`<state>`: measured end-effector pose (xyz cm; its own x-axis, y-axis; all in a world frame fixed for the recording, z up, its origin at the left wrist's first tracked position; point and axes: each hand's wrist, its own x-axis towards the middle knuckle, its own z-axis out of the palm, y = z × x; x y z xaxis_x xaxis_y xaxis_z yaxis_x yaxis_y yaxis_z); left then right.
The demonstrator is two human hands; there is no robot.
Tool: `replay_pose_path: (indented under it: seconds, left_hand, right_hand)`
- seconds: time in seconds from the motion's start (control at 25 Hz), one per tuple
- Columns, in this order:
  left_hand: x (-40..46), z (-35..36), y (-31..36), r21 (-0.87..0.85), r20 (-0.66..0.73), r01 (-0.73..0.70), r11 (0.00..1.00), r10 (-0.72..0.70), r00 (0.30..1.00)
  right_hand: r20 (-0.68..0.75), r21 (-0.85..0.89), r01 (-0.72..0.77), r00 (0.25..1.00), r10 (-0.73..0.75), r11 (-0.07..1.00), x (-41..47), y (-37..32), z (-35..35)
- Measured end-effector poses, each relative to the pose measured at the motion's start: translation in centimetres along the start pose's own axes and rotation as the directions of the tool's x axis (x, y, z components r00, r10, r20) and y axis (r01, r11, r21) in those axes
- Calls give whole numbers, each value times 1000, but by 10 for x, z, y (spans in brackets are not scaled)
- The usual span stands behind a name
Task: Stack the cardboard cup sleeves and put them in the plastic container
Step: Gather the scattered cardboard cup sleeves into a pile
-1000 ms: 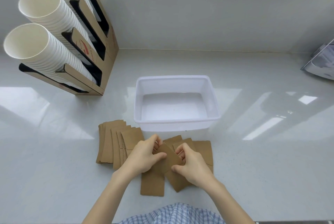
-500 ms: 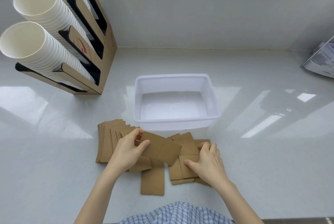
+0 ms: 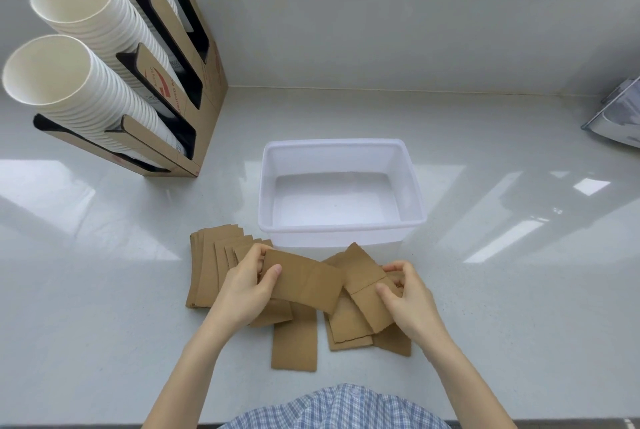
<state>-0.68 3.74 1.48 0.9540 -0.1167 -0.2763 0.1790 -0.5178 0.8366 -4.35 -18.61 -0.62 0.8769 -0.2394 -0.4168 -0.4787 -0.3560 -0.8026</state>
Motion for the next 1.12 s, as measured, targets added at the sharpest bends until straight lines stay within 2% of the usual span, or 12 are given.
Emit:
replay_pose_path:
  seconds: [0.16,0.32,0.44,0.52,0.64,0.84,1.12]
  left_hand:
    - [-3,1,5,-84,7,44,996,-44,999]
    - [-3,1,5,-135,-2,87,987,-88,996]
    - [-4,-1,3,-82,-10,113,990,-114,993]
    - [-5,-1,2,-39,3,129,991,-129,992]
    - [-6,4,4,-67,54,167,984,-164,985]
    - [-11,22,16,-319,143,231,919,-195,970]
    - [-12,30,16,-476,137,222,851,-178,975]
  right_hand:
    - [-103,194,60,994,-40,979,-7,-3,-18]
    - [-147,241,167,980,-134,956,-12,-14,-22]
    - [-172,258,207,971,-166,944,-13,-17,-20]
    - [-155,260,213,972,-177,942,-14,-16,-21]
    - [-60,307,180,984,-170,934,-15,-16,-19]
    - [46,238,200,975,-217,950,-13,-24,0]
    - [26,20,275,961,-276,961,-9,-28,16]
